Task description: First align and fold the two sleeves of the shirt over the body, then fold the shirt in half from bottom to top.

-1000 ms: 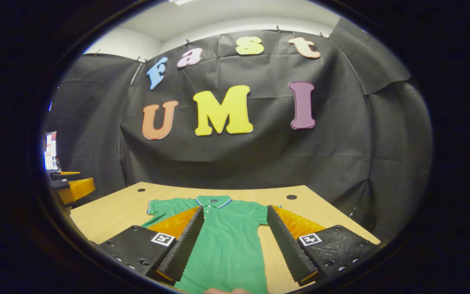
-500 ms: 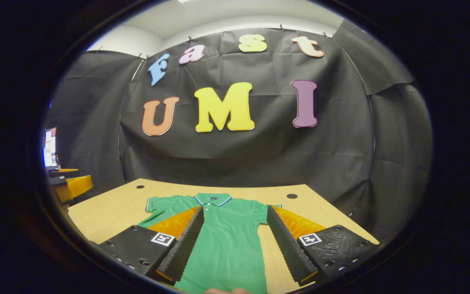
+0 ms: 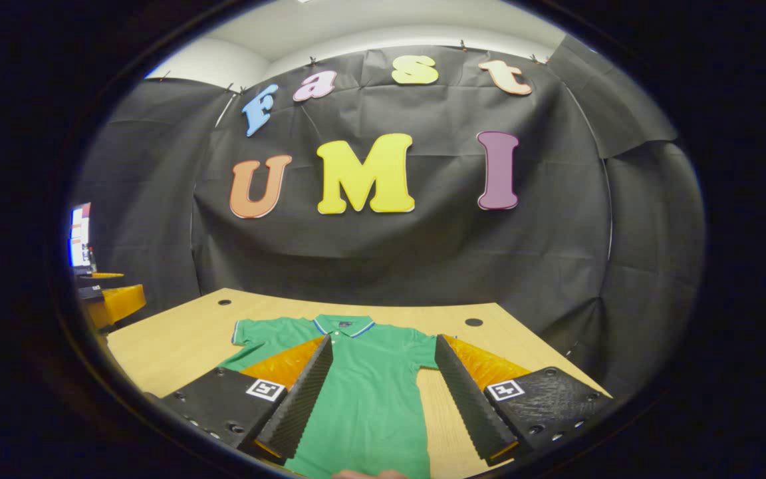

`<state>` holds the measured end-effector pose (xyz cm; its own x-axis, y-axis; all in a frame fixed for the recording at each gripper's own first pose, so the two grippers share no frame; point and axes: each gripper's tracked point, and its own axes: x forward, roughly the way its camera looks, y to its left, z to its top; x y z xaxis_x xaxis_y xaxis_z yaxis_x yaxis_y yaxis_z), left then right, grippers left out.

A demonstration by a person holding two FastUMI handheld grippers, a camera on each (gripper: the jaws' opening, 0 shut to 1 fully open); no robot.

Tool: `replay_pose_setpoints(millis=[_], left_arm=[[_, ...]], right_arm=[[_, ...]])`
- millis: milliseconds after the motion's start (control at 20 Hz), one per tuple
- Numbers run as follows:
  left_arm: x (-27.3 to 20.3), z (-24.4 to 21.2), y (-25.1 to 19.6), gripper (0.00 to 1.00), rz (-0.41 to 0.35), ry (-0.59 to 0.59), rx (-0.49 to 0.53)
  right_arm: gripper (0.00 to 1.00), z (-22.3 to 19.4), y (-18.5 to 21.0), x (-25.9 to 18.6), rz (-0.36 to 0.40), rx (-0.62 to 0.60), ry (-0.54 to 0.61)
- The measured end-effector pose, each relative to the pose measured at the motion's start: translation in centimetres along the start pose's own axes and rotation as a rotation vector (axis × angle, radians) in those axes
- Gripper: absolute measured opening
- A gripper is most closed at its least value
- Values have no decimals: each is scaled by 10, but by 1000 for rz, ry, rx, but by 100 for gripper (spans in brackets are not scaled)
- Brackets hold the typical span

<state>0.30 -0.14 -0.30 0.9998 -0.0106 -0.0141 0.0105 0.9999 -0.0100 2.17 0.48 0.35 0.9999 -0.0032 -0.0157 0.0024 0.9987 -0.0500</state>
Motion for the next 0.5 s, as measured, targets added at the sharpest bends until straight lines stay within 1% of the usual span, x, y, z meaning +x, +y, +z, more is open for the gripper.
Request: replay_pose_setpoints(millis=[150, 250, 350, 450, 500], left_arm=[[0, -1, 0, 100, -2, 4, 7], [1, -2, -1, 100, -5, 11, 6], [2, -4, 0, 100, -1, 19, 6], [2, -6, 1, 100, 8, 32, 2], [2, -7, 3, 100, 17, 39, 2]], right_arm=[[95, 9, -1, 20, -14, -49, 1], [96, 13, -3, 42, -22, -91, 8], [95, 14, -6, 69, -34, -98, 17], [95, 9, -6, 103, -32, -101, 47], [95, 7, -11, 121, -45, -97, 63]])
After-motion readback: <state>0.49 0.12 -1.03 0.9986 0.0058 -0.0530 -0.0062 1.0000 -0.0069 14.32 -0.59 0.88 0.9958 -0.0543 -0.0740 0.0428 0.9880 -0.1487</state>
